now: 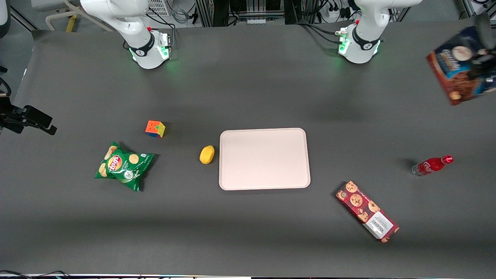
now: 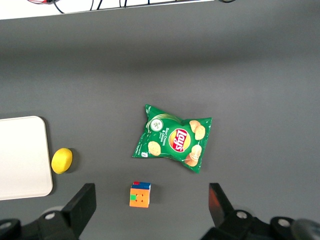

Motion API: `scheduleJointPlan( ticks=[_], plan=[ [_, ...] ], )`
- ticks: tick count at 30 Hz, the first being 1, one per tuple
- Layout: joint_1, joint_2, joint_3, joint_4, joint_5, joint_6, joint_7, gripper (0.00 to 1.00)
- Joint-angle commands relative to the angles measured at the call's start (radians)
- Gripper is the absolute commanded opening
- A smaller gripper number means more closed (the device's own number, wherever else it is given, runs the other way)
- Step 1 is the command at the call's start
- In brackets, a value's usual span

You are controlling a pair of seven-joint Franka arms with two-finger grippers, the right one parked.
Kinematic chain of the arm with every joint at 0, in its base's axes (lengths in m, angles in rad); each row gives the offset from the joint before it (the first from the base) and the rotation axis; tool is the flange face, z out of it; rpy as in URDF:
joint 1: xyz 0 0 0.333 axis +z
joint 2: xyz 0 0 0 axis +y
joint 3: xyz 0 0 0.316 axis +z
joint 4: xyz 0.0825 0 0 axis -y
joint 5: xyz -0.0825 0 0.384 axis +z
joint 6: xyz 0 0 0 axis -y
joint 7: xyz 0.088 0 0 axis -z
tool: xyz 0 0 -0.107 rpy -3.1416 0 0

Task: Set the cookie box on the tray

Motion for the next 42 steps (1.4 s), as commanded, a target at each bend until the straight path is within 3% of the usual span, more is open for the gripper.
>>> scheduleJointPlan(
  ticks=[1,4,10,19,26,42],
  plan=[
    [0.005,0.069,-0.139,0.063,-0.071,-0.038,0.023,0.0],
    [0.004,0.109,-0.217,0.061,-0.097,-0.014,0.008,0.0],
    [-0.001,0.218,-0.282,0.022,-0.145,0.107,0.006,0.0],
    [-0.008,0.316,-0.391,-0.23,-0.128,0.534,-0.136,0.0],
    [-0.01,0.388,-0.429,-0.345,-0.061,0.764,-0.27,0.0],
    [-0.031,0.574,-0.434,-0.348,0.154,1.026,-0.379,0.0]
  ],
)
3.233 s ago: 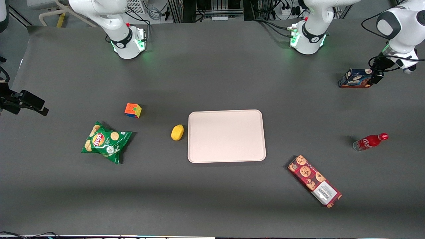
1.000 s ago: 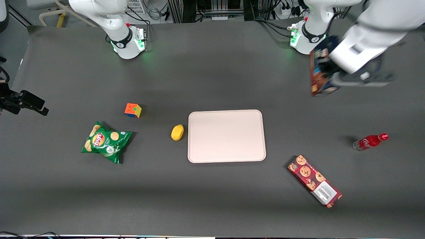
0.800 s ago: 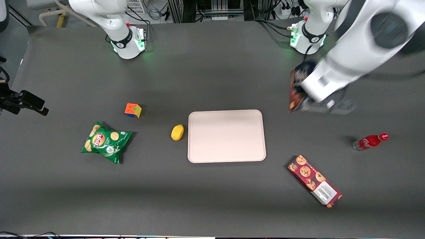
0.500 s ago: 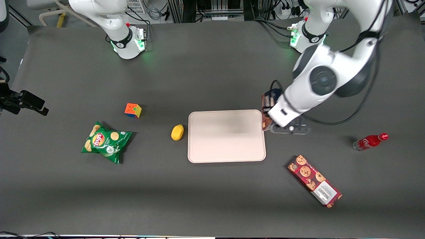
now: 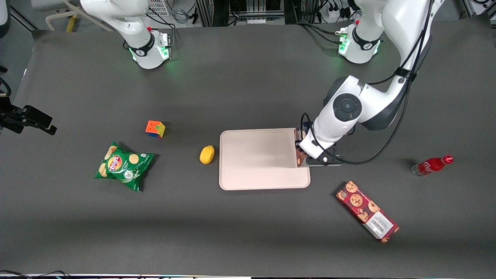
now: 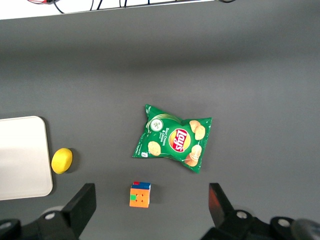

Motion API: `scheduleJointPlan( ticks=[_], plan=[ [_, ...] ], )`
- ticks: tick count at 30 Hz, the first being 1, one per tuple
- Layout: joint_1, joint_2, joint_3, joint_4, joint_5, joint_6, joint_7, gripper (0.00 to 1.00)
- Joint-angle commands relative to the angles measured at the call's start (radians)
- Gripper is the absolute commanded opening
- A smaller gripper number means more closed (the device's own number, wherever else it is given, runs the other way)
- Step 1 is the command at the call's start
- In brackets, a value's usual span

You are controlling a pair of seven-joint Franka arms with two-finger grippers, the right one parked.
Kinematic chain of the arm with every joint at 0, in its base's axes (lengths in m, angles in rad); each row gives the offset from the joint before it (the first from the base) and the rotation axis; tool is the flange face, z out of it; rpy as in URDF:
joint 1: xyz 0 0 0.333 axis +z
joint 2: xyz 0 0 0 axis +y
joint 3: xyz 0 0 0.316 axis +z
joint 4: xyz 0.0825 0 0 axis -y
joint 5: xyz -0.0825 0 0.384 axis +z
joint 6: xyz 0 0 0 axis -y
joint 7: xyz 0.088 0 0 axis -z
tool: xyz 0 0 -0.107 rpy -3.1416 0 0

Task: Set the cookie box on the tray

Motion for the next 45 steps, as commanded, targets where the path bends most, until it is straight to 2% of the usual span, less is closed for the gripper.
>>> scheduleJointPlan(
  ticks=[1,16,17,18,19,26,30,36,40,45],
  plan=[
    [-0.012,0.049,-0.003,0.007,0.083,0.061,-0.049,0.0],
    [-0.01,0.115,0.0,0.019,0.159,0.101,-0.055,0.02],
    [-0.009,0.115,0.001,0.019,0.159,0.101,-0.055,0.33],
    [-0.009,0.115,0.001,0.022,0.161,0.099,-0.055,0.82],
    [-0.009,0.113,0.003,0.025,0.161,0.099,-0.055,1.0],
    [0.002,0.078,0.009,0.043,0.149,0.044,-0.055,1.0],
    [0.007,0.015,0.01,0.106,0.143,-0.132,-0.04,1.0],
    [0.007,-0.048,0.012,0.282,0.13,-0.453,-0.006,1.0],
    [0.007,-0.072,0.067,0.433,0.078,-0.655,0.153,1.0],
    [0.007,-0.146,0.196,0.556,-0.005,-0.856,0.371,1.0]
  ],
)
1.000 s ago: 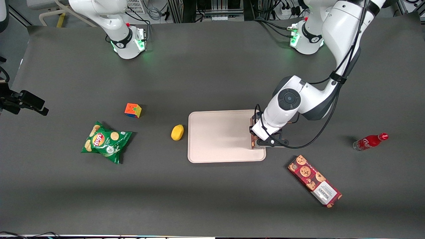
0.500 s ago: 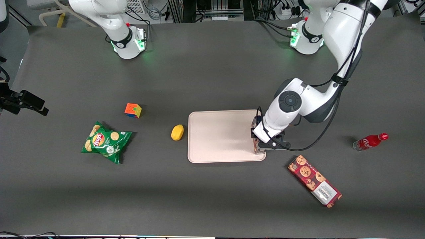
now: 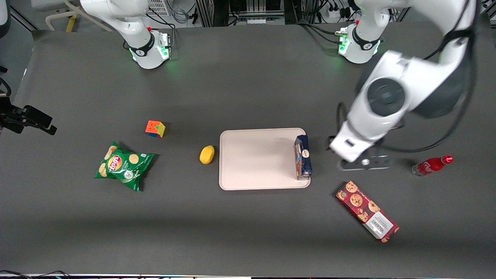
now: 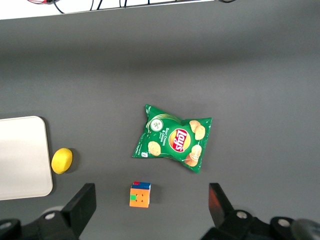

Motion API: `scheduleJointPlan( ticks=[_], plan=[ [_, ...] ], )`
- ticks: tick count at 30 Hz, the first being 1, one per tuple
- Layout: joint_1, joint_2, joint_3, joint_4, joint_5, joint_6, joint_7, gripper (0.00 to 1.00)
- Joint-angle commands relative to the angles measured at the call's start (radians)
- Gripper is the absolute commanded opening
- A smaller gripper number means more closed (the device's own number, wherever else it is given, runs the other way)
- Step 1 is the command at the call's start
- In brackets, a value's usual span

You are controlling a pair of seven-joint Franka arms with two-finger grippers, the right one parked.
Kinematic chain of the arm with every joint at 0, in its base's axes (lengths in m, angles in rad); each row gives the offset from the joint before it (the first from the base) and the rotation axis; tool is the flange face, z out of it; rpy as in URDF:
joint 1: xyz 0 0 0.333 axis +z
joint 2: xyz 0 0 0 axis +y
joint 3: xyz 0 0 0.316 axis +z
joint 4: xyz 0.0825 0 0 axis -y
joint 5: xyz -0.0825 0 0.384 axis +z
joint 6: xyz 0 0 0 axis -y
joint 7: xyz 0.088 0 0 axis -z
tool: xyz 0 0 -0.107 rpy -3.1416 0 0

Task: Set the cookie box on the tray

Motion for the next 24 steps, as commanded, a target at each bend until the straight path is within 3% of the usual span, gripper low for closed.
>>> scheduleJointPlan(
  ticks=[1,6,11,19,24],
  plan=[
    [-0.006,-0.071,0.142,0.128,-0.077,-0.199,0.251,1.0],
    [-0.006,-0.191,0.272,0.111,-0.125,-0.29,0.451,1.0],
    [-0.005,-0.303,0.363,-0.021,-0.135,-0.282,0.615,1.0],
    [-0.003,-0.515,0.444,-0.398,-0.157,-0.035,0.651,1.0],
    [-0.005,-0.523,0.461,-0.394,-0.171,-0.032,0.652,1.0]
  ],
)
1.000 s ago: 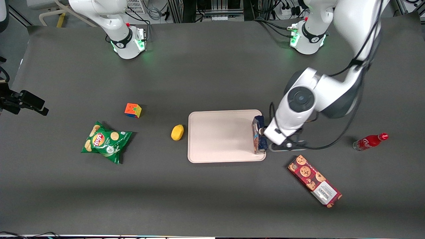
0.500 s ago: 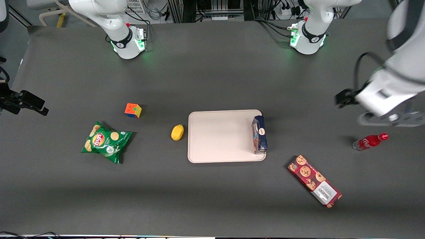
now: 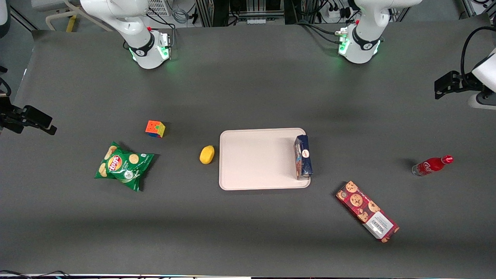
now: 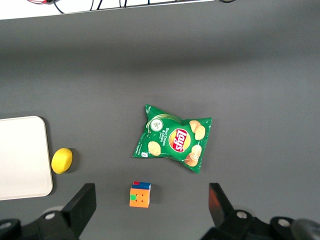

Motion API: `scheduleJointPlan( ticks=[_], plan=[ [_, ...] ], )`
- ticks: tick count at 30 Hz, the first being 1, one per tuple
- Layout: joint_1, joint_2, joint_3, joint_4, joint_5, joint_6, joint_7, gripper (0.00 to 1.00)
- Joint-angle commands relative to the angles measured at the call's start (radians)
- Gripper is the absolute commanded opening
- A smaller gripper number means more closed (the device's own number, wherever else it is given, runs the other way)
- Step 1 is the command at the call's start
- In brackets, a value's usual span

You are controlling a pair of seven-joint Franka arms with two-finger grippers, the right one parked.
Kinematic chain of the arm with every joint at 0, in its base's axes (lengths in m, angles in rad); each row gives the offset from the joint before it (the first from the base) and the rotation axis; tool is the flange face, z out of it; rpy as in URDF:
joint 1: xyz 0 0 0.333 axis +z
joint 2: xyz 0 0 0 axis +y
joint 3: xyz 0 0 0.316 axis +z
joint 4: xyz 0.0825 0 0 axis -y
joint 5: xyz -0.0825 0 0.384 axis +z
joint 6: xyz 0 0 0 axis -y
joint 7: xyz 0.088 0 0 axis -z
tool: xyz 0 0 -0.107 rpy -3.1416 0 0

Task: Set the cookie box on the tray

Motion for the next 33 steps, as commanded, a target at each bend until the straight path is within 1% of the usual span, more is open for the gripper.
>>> scheduleJointPlan(
  ticks=[1,6,11,19,33],
  plan=[
    [-0.012,-0.078,0.028,-0.089,-0.019,0.049,0.017,1.0],
    [-0.013,-0.075,0.028,-0.072,-0.02,0.05,0.016,1.0],
    [-0.018,-0.065,0.027,-0.048,-0.063,0.047,0.005,1.0],
    [-0.025,-0.053,0.019,-0.021,-0.057,0.044,-0.006,1.0],
    [-0.022,-0.041,0.02,-0.02,-0.05,0.027,0.011,1.0]
  ],
)
